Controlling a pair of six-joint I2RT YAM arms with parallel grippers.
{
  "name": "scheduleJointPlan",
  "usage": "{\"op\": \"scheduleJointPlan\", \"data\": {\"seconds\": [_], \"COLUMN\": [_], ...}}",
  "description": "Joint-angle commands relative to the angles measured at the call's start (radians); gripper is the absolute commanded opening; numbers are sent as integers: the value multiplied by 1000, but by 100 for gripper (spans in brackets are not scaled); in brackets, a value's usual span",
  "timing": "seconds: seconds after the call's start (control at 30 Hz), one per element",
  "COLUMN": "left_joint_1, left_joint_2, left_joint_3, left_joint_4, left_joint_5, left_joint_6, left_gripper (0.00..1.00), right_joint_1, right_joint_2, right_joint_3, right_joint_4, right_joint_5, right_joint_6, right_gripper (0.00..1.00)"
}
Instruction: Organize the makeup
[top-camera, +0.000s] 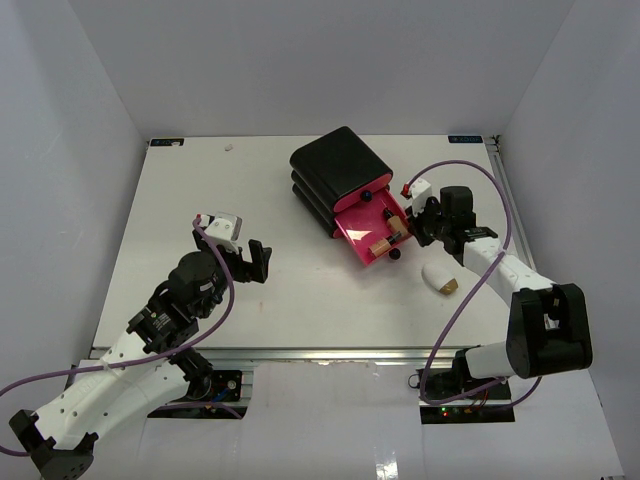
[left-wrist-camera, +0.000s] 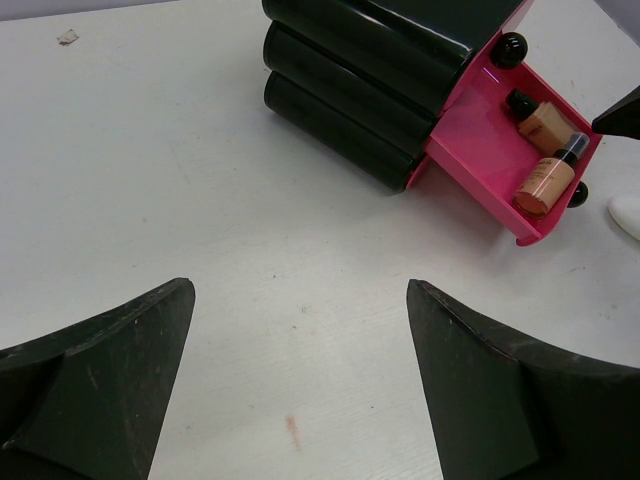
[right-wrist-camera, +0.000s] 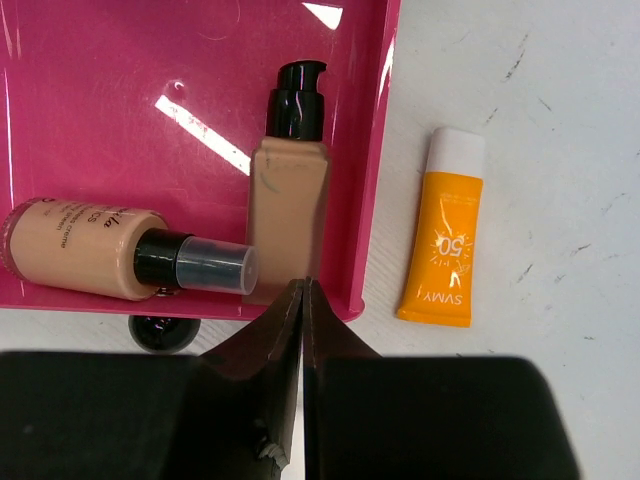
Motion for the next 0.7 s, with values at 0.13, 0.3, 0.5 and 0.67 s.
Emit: {"op": "scheduleJointPlan", "data": {"seconds": [0.13,0.3,0.5,0.67], "left_joint_1": [4,4,5,5], "left_joint_2": [-4,-5,-5,-5], "left_joint_3": [-5,-5,-5,-6], "left_joint_4": [27,25,25,27], "left_joint_5": [8,6,6,6], "left_joint_6": [-1,-1,-1,-1], "left_gripper": [98,98,98,98], "right_joint_1": [15,28,35,42], "right_joint_2": [29,37,31,20], "right_joint_3": [53,53,53,53], "right_joint_4": [35,35,35,31], "right_joint_5": [-49,-66,-97,-117], "right_joint_6": [24,25,28,30], "right_gripper": [8,8,8,8]}}
